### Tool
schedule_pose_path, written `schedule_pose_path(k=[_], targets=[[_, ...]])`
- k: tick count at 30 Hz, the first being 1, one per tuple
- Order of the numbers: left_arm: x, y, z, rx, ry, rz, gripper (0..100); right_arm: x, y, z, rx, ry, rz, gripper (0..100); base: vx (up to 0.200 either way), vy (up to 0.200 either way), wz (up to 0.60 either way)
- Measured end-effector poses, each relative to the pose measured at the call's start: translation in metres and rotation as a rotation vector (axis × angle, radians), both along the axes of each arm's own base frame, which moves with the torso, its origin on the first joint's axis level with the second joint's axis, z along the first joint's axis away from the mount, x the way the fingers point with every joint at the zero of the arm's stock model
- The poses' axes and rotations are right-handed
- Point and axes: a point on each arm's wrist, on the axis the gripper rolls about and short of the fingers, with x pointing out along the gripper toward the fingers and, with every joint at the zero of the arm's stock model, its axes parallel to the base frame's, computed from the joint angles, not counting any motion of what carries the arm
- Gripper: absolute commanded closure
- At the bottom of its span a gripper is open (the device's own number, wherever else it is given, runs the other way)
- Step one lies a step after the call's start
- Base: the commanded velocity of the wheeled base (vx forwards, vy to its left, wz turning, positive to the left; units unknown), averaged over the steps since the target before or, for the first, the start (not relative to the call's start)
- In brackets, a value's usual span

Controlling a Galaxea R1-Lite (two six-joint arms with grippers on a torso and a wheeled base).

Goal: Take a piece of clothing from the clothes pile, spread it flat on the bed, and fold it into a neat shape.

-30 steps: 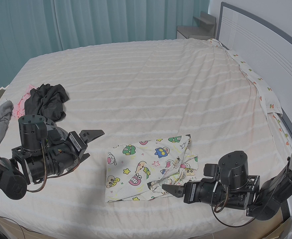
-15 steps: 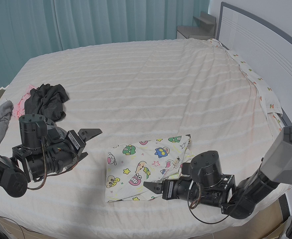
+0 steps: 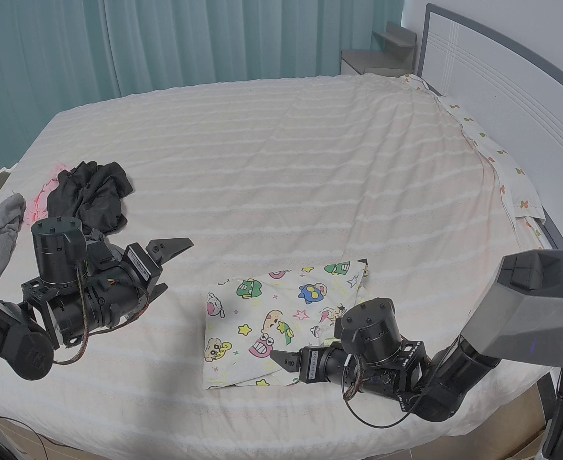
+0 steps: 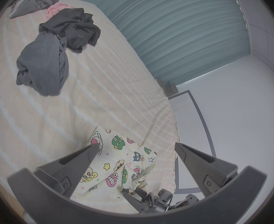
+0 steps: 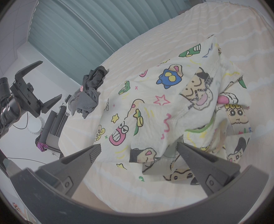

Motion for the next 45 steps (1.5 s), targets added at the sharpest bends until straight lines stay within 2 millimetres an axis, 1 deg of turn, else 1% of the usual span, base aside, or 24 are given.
schedule_pose_path(k=[4,12,15,18,22,28,40,45], targets=[[0.0,0.0,-0.001,0.001,0.003,0.0,0,-0.004,-0.004,0.003,-0.007,0.0,0.0,0,0.0,0.0,0.0],[0.0,0.0,-0.001,0.002,0.006,0.0,0,-0.023,-0.019,0.033,0.022,-0.036,0.011,0,0.0,0.0,0.0],[0.0,0.0,-0.002,0.002,0.006,0.0,0,-0.03,-0.018,0.04,0.035,-0.048,0.029,0,0.0,0.0,0.0],[0.0,0.0,-0.001,0.002,0.006,0.0,0,-0.036,-0.015,0.043,0.041,-0.051,0.049,0,0.0,0.0,0.0],[0.0,0.0,-0.001,0.002,0.006,0.0,0,-0.042,-0.01,0.04,0.036,-0.046,0.074,0,0.0,0.0,0.0],[0.0,0.0,-0.001,0.002,0.006,0.001,0,-0.041,-0.004,0.031,0.022,-0.03,0.082,0,0.0,0.0,0.0],[0.001,0.0,-0.002,0.002,0.008,0.0,0,-0.024,0.004,0.021,0.022,-0.025,0.055,0,0.0,0.0,0.0],[0.001,0.0,-0.002,0.002,0.007,0.001,0,-0.015,0.004,0.012,0.011,-0.015,0.036,0,0.0,0.0,0.0]])
